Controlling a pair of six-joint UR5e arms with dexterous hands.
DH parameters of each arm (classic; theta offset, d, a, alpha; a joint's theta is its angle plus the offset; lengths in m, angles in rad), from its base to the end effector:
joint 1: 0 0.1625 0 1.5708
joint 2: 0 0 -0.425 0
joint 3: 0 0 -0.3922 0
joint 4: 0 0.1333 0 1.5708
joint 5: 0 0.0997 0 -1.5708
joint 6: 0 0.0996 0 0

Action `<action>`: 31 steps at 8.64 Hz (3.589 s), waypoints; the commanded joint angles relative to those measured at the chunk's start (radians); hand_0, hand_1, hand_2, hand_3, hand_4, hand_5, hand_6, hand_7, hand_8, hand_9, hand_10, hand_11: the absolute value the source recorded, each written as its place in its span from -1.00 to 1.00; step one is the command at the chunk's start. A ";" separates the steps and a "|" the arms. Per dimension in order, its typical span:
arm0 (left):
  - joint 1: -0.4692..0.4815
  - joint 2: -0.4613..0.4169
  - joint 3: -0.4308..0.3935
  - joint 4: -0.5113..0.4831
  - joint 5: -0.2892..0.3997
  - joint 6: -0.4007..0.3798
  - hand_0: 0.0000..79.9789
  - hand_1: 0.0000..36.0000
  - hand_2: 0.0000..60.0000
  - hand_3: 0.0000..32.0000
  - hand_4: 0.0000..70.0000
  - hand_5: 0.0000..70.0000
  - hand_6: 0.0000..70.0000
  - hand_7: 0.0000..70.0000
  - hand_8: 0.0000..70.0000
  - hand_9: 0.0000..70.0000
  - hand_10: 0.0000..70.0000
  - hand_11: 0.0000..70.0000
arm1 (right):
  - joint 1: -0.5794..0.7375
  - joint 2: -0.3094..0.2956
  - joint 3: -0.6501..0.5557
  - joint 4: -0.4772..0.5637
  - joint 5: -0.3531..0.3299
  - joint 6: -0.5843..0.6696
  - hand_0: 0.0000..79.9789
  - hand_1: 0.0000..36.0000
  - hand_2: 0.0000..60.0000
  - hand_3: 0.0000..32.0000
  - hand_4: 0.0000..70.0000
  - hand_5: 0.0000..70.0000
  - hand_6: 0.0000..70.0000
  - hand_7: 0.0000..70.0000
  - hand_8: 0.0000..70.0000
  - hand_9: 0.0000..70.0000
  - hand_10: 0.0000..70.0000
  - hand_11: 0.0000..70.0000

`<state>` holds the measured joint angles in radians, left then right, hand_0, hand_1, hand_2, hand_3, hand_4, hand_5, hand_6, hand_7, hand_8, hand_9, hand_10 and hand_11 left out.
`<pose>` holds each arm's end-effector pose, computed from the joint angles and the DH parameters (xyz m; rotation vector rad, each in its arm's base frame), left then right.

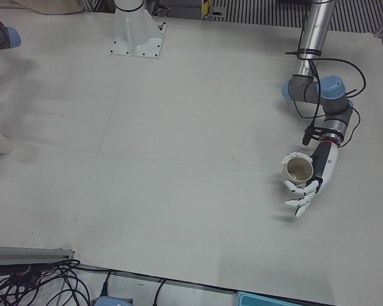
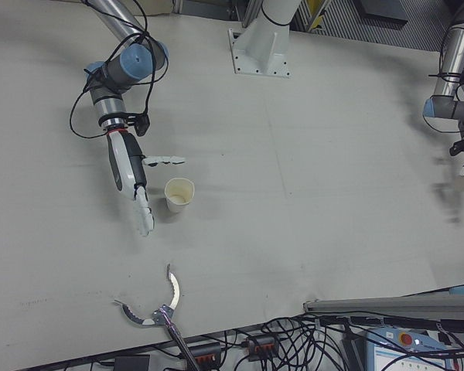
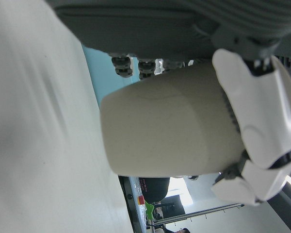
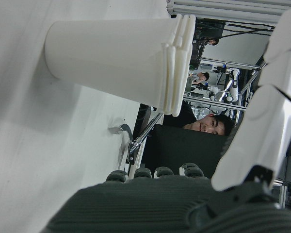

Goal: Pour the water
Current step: 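Wrap the right hand fingers around the middle paper cup, then close the right hand firmly on the middle paper cup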

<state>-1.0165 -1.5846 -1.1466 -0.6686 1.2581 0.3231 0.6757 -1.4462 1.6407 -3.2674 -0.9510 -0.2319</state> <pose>0.1146 -0.4966 0.8161 0.0119 2.2720 -1.7237 -0.2904 -0.4777 0.6023 -0.0854 -2.0756 1.9113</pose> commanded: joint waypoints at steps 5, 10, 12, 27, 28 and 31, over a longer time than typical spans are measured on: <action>-0.004 0.018 -0.007 -0.023 0.000 -0.004 0.16 0.02 0.52 -1.00 0.07 0.95 -0.52 -0.17 -0.84 -0.69 -0.88 -0.81 | -0.125 -0.002 -0.019 0.015 0.404 0.000 0.19 -0.06 -0.76 -1.00 -1.00 -1.00 -1.00 -1.00 -1.00 -1.00 -1.00 -1.00; -0.002 0.021 -0.007 -0.020 0.000 -0.004 0.16 0.04 0.54 -1.00 0.07 0.97 -0.52 -0.17 -0.84 -0.69 -0.88 -0.81 | -0.133 0.036 -0.113 0.064 0.436 -0.012 0.23 0.04 -0.73 -1.00 -1.00 -1.00 -1.00 -1.00 -1.00 -1.00 -1.00 -1.00; -0.001 0.021 -0.005 -0.016 0.001 -0.004 0.15 0.08 0.78 -1.00 0.11 0.99 -0.52 -0.16 -0.84 -0.68 -0.88 -0.80 | -0.134 0.044 -0.114 0.064 0.428 -0.039 0.29 0.20 -0.66 -1.00 -1.00 -0.93 -1.00 -1.00 -1.00 -1.00 -1.00 -1.00; -0.002 0.021 -0.007 -0.003 0.000 -0.004 0.13 0.24 1.00 -1.00 0.12 1.00 -0.53 -0.19 -0.83 -0.68 -0.87 -0.79 | -0.157 0.127 -0.163 0.067 0.425 -0.135 0.27 0.13 -0.58 -1.00 -0.94 -0.82 -0.99 -1.00 -1.00 -1.00 -1.00 -0.94; -0.002 0.023 -0.007 -0.003 0.000 -0.003 0.13 0.24 1.00 -1.00 0.12 1.00 -0.53 -0.19 -0.84 -0.68 -0.87 -0.79 | -0.157 0.127 -0.163 0.067 0.425 -0.138 0.28 0.14 -0.57 -1.00 -0.91 -0.81 -0.99 -1.00 -1.00 -1.00 -0.99 -0.93; -0.002 0.023 -0.007 0.000 0.000 -0.002 0.14 0.25 1.00 -1.00 0.13 1.00 -0.53 -0.19 -0.83 -0.68 -0.87 -0.79 | -0.157 0.127 -0.165 0.071 0.426 -0.178 0.28 0.13 -0.56 -1.00 -0.85 -0.81 -0.96 -1.00 -1.00 -1.00 -0.97 -0.90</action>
<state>-1.0186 -1.5618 -1.1535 -0.6715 1.2578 0.3205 0.5186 -1.3197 1.4762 -3.1984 -0.5252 -0.3824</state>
